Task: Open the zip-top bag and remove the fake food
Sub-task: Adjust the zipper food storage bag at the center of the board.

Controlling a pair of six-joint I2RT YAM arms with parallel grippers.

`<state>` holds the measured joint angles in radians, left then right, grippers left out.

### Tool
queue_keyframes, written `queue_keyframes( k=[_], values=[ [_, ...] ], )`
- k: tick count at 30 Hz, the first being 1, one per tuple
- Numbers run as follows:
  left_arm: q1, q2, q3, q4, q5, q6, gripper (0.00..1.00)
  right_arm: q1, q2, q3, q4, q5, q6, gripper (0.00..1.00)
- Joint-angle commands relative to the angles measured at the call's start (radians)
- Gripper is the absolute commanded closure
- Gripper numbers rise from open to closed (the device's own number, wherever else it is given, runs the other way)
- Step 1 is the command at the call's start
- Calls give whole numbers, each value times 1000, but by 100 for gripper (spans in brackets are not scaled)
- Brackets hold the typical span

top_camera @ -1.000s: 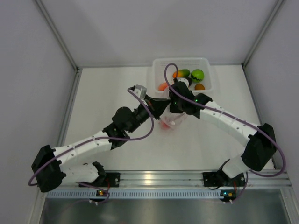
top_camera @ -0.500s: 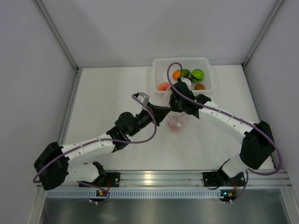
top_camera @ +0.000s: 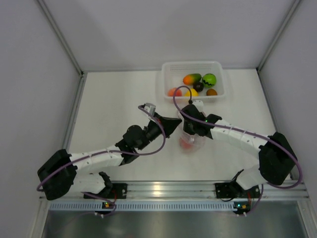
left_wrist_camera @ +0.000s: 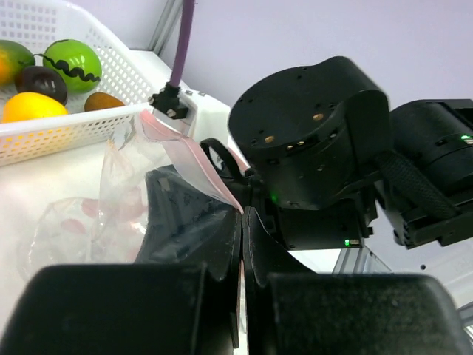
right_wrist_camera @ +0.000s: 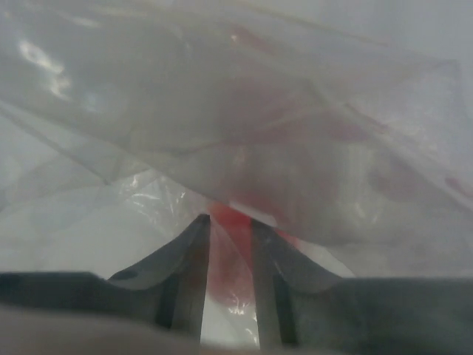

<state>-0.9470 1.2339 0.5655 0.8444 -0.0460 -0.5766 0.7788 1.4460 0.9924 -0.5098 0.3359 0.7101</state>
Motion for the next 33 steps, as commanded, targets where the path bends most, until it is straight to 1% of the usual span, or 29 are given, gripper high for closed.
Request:
queue_keyframes(
  k=[1, 5, 7, 12, 14, 17, 19, 23, 27, 31, 32, 33],
  values=[
    [-36, -10, 2, 119, -84, -34, 100, 8, -16, 23, 13, 40, -3, 71],
    [-49, 22, 13, 119, -92, -29, 100, 11, 5, 43, -27, -29, -27, 69],
    [-50, 38, 11, 119, -91, -32, 100, 11, -7, 38, -33, -84, -46, 66],
    [-52, 33, -1, 119, -89, -34, 100, 11, -9, 68, -137, -135, -135, 64],
    [-50, 29, -3, 117, -92, -29, 100, 11, -18, 68, -174, -126, -158, 63],
    [-52, 24, -3, 116, -86, -32, 100, 5, -47, 61, -199, -66, -164, 62],
    [-52, 12, -3, 117, -78, -39, 100, -13, -75, 43, -187, -63, -166, 62],
    [-50, -22, 5, 117, -54, -54, 100, -42, -72, 34, -197, -46, -185, 64],
    [-50, -57, 16, 116, -46, -51, 100, -61, -67, 15, -194, -54, -201, 65],
    [-50, -51, 28, 88, -49, -46, 100, -62, -47, 22, -236, -55, -222, 65],
    [-52, -48, 28, 88, -48, -46, 100, -62, -42, 22, -239, -63, -237, 66],
    [-52, -42, 27, 88, -48, -48, 100, -62, -41, 9, -236, -110, -247, 66]
  ],
)
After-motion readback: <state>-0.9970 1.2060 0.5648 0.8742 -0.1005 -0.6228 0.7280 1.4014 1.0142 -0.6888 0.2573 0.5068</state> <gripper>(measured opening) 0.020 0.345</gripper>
